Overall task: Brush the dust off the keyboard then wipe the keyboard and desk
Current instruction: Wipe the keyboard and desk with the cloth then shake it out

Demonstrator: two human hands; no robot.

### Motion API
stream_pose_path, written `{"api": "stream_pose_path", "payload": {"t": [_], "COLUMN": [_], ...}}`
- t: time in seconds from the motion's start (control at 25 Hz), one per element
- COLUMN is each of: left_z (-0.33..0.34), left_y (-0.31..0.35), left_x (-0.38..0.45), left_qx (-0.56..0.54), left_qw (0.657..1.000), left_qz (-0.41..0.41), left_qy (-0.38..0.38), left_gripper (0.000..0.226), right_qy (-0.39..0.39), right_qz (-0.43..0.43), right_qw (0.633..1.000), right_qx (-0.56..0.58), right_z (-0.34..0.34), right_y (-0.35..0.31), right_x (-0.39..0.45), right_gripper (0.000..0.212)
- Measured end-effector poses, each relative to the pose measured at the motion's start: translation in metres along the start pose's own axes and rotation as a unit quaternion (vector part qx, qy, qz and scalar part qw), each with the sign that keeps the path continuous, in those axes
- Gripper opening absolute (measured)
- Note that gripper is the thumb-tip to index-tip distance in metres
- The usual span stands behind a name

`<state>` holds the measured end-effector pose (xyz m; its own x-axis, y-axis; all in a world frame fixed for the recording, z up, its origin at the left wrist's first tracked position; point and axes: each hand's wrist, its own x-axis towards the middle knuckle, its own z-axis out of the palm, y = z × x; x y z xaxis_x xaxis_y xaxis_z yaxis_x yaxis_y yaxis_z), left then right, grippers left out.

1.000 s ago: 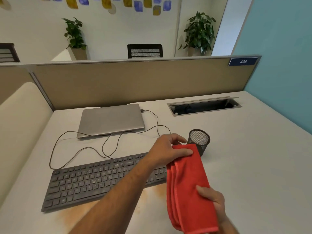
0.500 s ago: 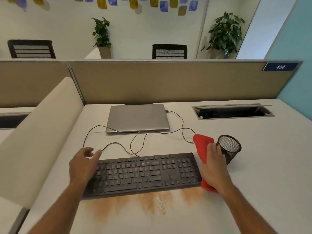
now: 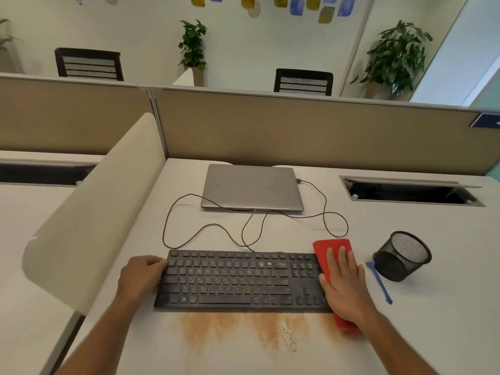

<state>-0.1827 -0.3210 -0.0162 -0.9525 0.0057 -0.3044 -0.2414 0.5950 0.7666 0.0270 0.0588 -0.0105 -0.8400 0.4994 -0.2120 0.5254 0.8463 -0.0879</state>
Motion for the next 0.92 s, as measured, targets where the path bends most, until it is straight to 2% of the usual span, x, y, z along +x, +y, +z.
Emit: {"api": "stream_pose_path", "payload": {"t": [0.12, 0.24, 0.36, 0.48, 0.92], "left_z": [-0.005, -0.012, -0.018, -0.021, -0.027], "left_y": [0.002, 0.005, 0.005, 0.003, 0.003], "left_x": [0.001, 0.001, 0.000, 0.002, 0.006], "left_qx": [-0.074, -0.141, -0.164, -0.165, -0.201], "left_qw": [0.996, 0.984, 0.974, 0.972, 0.956], "left_qz": [-0.010, -0.031, -0.041, -0.038, -0.082], "left_qy": [-0.052, -0.103, -0.149, -0.163, -0.197], "left_gripper": [0.019, 0.045, 0.072, 0.086, 0.111], "right_qy": [0.000, 0.018, 0.037, 0.037, 0.033], "right_qz": [-0.010, -0.054, -0.103, -0.139, -0.277], "right_qw": [1.000, 0.998, 0.994, 0.990, 0.960], "right_qx": [-0.001, 0.012, 0.009, 0.001, -0.017], "right_z": [-0.001, 0.006, 0.017, 0.022, 0.025], "right_y": [-0.019, -0.060, -0.108, -0.147, -0.248], "right_x": [-0.001, -0.003, -0.005, -0.005, -0.001], "right_gripper": [0.065, 0.065, 0.071, 0.071, 0.063]}}
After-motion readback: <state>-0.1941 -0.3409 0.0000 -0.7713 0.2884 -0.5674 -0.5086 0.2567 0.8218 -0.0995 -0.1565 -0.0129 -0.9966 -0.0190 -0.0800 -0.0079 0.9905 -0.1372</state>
